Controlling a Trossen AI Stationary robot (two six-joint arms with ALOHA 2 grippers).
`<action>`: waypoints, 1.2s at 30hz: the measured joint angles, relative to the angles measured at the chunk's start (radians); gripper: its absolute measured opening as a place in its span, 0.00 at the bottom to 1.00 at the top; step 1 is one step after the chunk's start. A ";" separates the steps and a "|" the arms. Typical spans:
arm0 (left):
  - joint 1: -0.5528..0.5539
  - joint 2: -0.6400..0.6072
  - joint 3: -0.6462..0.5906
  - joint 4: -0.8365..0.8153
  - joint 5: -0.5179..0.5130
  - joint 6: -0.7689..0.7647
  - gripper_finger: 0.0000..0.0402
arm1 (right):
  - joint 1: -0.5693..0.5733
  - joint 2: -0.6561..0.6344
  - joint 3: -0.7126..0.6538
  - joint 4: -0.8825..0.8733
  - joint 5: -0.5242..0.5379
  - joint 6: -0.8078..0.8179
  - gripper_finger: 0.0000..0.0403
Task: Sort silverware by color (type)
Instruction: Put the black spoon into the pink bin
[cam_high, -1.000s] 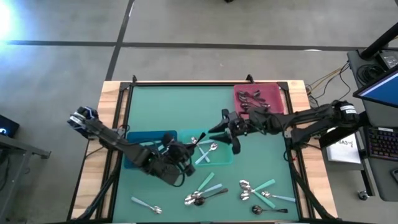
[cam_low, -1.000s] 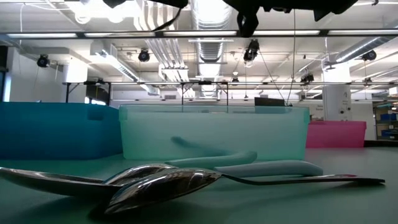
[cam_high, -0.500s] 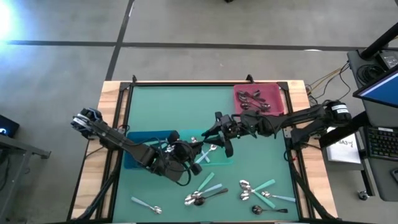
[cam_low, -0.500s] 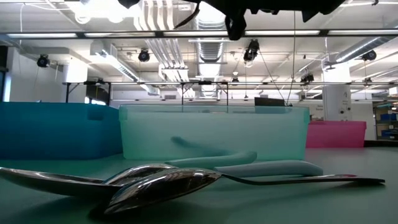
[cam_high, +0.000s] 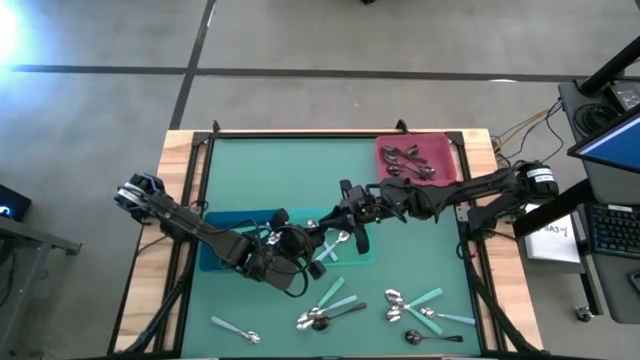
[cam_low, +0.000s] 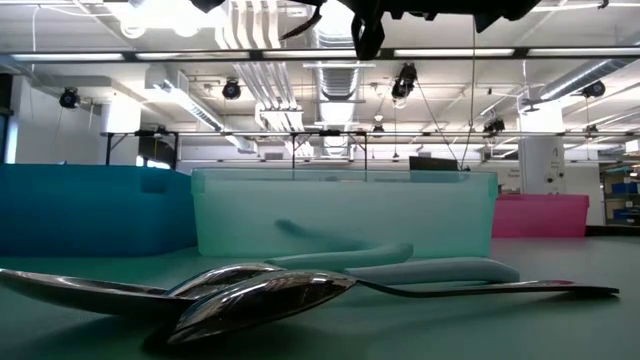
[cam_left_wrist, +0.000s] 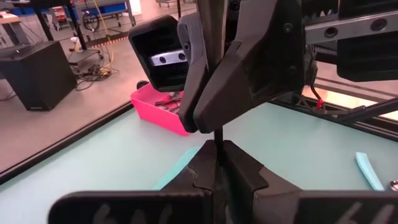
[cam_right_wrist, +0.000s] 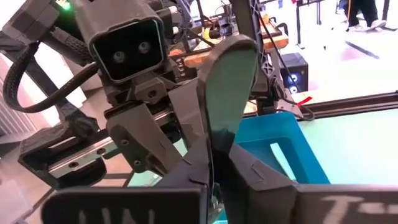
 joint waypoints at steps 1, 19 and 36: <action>0.000 0.000 0.000 0.000 0.000 0.000 0.00 | 0.000 -0.001 0.000 -0.002 0.001 -0.001 0.02; -0.002 0.000 0.067 -0.051 0.005 0.069 0.22 | -0.035 -0.102 0.000 -0.295 0.292 -0.128 0.02; -0.083 -0.001 0.224 -0.590 0.072 -0.137 0.23 | -0.068 -0.127 -0.001 -0.657 0.165 0.052 0.02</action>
